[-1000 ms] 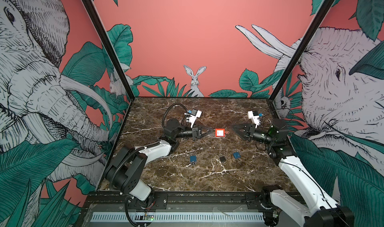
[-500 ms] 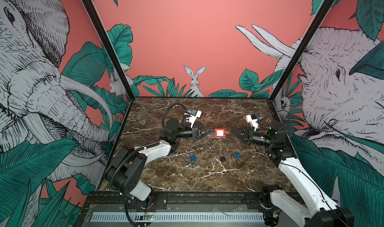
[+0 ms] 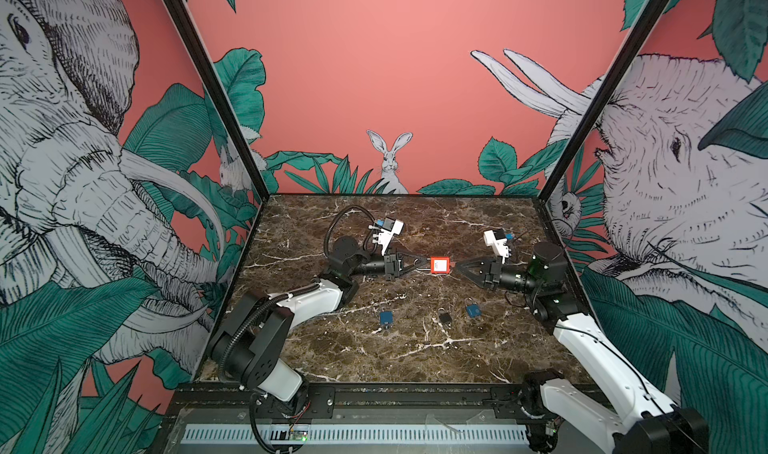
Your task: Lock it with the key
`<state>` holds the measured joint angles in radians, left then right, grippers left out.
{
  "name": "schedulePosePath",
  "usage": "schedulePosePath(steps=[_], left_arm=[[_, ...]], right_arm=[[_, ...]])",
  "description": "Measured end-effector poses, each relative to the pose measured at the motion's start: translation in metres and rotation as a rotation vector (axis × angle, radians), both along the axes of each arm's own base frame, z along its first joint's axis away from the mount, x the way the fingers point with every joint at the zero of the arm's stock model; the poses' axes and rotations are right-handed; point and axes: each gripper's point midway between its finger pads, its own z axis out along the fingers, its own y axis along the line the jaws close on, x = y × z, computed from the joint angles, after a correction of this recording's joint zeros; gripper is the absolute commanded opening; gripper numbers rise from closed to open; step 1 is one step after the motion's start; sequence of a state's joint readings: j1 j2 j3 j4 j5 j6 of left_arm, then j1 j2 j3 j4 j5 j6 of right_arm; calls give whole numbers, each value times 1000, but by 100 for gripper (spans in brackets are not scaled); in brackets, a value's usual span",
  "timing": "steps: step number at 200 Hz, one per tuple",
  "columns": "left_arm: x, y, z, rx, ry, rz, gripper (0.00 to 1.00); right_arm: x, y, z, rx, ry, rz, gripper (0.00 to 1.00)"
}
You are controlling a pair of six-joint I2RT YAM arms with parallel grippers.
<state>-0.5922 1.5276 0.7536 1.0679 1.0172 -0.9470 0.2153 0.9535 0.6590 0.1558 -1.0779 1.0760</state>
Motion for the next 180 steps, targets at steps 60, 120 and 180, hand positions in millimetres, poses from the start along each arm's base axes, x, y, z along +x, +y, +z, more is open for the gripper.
schedulePosePath(steps=[60,120,180], left_arm=[[-1,-1,5,-12,28,-24,0],[-1,-2,3,-12,68,-42,0],[-3,-2,4,-17,73,-55,0]], right_arm=[[-2,0,-4,-45,-107,21,15],[-2,-1,-9,-90,-184,30,14],[-5,-7,-7,-150,-276,-6,31]])
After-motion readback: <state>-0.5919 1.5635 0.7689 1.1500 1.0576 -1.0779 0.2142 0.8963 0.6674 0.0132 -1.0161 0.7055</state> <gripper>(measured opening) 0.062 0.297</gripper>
